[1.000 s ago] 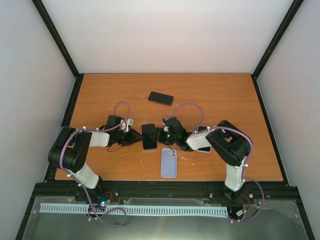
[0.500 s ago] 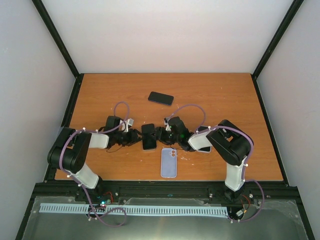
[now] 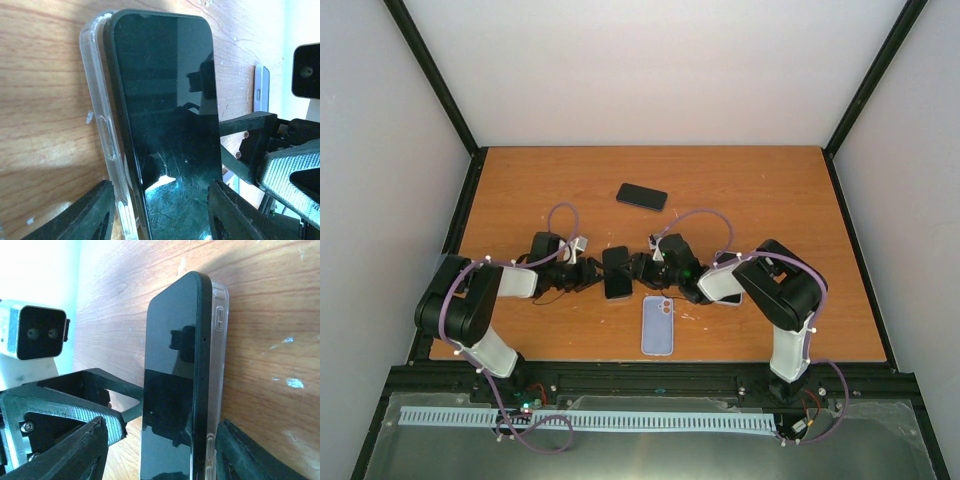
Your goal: Put the phone into the phone case
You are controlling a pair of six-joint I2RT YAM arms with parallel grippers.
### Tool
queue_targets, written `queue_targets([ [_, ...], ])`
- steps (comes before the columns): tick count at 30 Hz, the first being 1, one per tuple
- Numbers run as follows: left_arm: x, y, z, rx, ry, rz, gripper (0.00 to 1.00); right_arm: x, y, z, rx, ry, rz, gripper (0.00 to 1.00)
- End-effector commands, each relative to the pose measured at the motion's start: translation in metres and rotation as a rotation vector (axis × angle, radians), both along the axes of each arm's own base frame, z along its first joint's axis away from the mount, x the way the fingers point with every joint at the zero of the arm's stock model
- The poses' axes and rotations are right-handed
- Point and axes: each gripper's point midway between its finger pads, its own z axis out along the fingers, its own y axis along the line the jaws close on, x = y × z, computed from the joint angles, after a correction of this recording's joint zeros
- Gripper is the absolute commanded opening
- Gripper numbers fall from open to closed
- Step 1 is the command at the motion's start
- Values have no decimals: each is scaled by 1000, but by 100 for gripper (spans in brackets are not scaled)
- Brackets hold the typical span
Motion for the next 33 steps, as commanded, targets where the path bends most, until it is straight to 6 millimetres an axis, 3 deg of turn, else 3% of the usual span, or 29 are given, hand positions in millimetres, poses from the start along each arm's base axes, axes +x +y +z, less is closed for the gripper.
queue_targets([
  [1,-15,-2,-12,6,35,-33,55,-14,29,52,208,-79,118,58],
  [11,-19,-4,-9,-21,23,-46,58,-17,31,52,219,-68,132,60],
  [19,-19,-3,-10,-14,20,-43,57,-20,30,37,191,-32,135,62],
  [27,-19,-1,-14,7,31,-34,54,-19,31,31,162,-29,144,45],
  [33,-17,2,-16,28,36,-22,53,-18,28,20,122,-22,141,26],
])
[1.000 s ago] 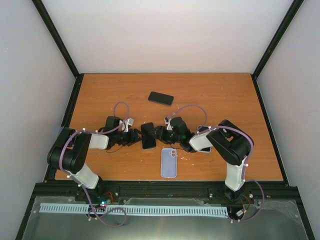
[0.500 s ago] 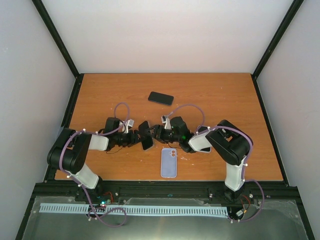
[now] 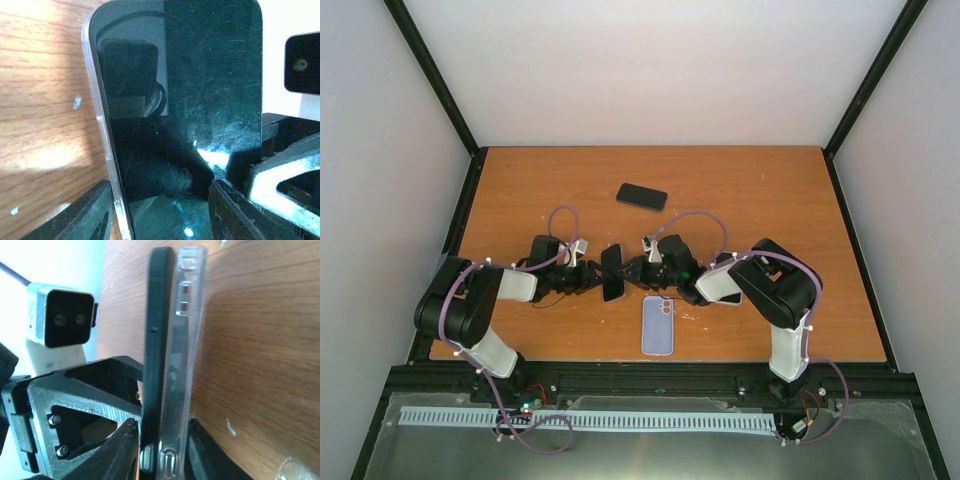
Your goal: Put the phone into the phone case
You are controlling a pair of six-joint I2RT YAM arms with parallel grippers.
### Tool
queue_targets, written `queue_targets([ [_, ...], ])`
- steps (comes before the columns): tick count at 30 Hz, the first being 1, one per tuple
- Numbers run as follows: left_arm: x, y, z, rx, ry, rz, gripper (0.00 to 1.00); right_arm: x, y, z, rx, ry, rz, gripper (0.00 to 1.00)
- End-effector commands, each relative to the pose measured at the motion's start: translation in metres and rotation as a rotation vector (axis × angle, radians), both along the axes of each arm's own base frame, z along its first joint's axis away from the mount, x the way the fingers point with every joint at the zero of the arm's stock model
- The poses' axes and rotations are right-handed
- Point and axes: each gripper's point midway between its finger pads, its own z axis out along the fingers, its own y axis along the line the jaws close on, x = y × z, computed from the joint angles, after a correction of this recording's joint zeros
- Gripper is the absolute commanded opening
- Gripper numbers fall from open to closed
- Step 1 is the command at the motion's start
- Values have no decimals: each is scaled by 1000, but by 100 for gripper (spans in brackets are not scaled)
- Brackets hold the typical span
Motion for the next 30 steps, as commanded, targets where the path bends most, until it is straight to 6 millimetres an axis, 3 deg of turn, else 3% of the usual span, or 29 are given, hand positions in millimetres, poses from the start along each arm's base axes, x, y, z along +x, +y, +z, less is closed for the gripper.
queue_targets([
  [1,-10,4,-17,56,58,-1,53,-5,14,8,26,-33,51,24],
  [7,-9,5,-20,73,65,2,53,-6,13,1,12,-26,53,14],
  [13,-7,9,-23,100,70,21,52,-6,13,9,25,-27,56,35],
  [18,-8,10,-26,109,74,24,52,-6,14,20,47,-32,51,36],
  [20,-8,10,-27,110,76,23,52,-5,14,20,54,-26,47,33],
  [27,-7,12,-29,123,83,32,52,-3,9,11,39,-11,20,8],
  [30,-7,12,-28,126,83,33,52,-1,8,8,28,0,14,5],
])
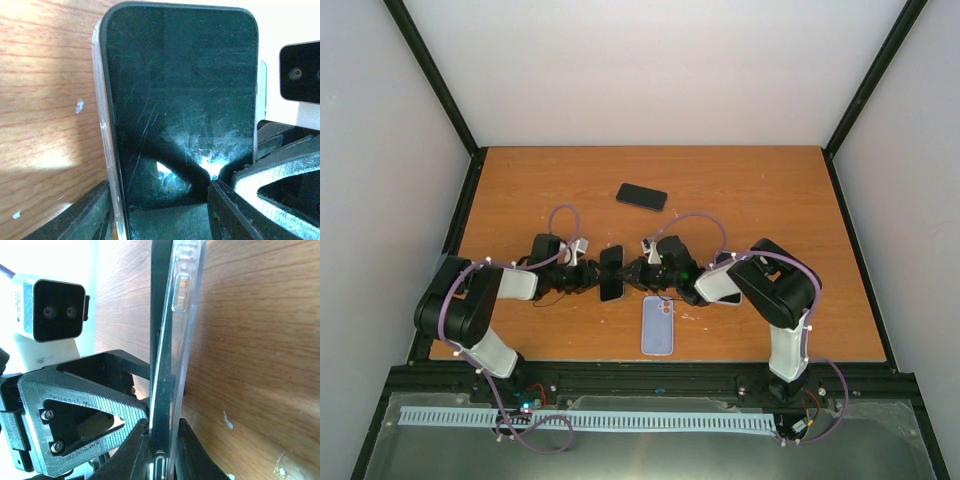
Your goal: Put the phone into the phone case
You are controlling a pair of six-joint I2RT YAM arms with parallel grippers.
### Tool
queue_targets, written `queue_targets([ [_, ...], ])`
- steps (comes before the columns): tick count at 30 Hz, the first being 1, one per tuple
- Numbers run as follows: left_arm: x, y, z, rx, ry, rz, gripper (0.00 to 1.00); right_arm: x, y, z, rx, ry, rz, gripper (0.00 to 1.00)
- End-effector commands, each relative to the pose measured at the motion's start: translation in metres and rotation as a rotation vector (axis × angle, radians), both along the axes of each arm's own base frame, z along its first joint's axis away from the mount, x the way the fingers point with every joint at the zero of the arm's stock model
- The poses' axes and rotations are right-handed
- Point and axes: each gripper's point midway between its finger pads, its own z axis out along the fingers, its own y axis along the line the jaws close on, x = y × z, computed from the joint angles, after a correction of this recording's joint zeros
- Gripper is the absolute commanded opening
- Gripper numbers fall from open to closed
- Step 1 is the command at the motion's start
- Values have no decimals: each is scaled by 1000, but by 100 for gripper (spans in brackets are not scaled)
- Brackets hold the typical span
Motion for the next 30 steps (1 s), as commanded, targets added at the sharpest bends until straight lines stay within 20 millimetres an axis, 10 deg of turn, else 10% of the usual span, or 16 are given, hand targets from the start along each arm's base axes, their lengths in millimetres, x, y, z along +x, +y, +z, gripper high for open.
queue_targets([
  [1,-9,11,-26,100,75,24,52,2,8,13,40,-36,18,7],
  [5,-10,11,-26,100,74,26,52,1,8,12,35,-33,19,19],
  [13,-6,9,10,53,15,41,53,4,-9,21,14,-88,0,5],
  [23,1,-4,130,-114,-206,10,69,-15,-39,103,43,-325,23,3],
  [30,-29,-16,212,-322,-380,-114,73,-52,-59,161,146,-431,79,3],
])
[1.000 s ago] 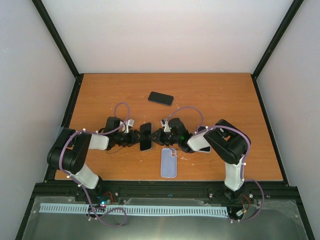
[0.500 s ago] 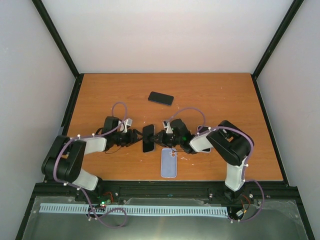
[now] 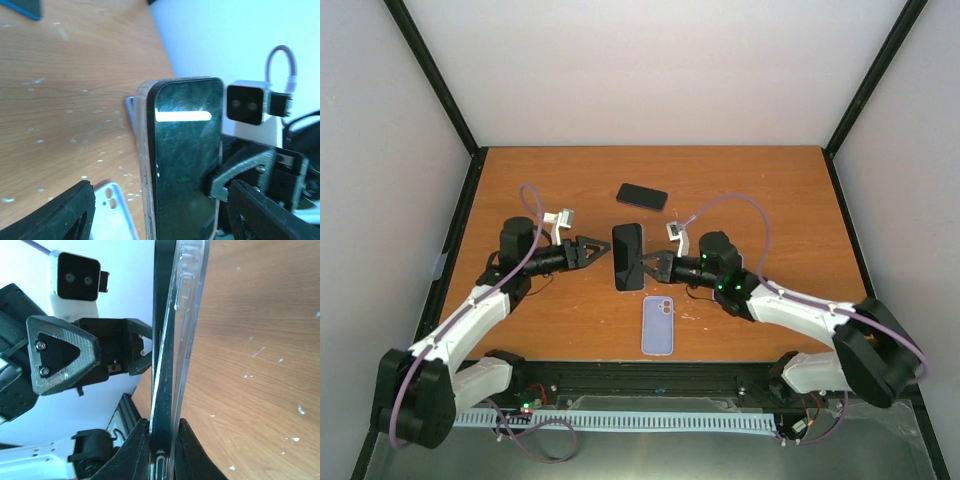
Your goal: Put the phone into the phone case
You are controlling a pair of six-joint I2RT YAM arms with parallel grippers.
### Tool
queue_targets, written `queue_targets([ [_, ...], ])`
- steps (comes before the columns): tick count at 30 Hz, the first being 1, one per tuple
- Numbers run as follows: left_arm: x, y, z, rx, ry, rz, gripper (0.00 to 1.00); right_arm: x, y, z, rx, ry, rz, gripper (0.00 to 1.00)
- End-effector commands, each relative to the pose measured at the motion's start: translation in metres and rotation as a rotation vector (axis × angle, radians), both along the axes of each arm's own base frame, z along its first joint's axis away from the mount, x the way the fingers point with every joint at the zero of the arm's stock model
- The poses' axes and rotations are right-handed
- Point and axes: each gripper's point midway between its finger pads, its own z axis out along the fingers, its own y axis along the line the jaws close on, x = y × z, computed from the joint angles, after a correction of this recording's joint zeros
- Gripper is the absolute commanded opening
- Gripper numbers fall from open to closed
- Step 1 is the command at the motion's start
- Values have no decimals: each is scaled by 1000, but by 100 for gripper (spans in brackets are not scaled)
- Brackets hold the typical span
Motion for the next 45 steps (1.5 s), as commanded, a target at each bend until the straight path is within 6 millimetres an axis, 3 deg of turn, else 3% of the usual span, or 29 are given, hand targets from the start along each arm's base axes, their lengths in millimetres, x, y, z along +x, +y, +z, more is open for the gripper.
queue_targets([
  [1,-22,-10,58,-133,-110,-116,73,-25,-10,35,67,-107,73,4],
  [10,-54,-16,97,-250,-213,-279,70,-69,-14,88,222,-228,222,5],
  [14,-56,-16,106,-269,-235,-289,65,-78,-7,91,242,-229,275,5],
  [18,-51,-17,104,-271,-215,-277,56,-81,-4,92,268,-225,301,5],
  [30,-54,-16,111,-331,-196,-269,22,-85,-4,88,292,-214,320,5],
  [37,-54,-17,110,-309,-208,-276,1,-83,-4,90,292,-204,305,11],
  [45,-56,-17,111,-288,-227,-292,0,-75,-2,97,290,-186,273,26],
])
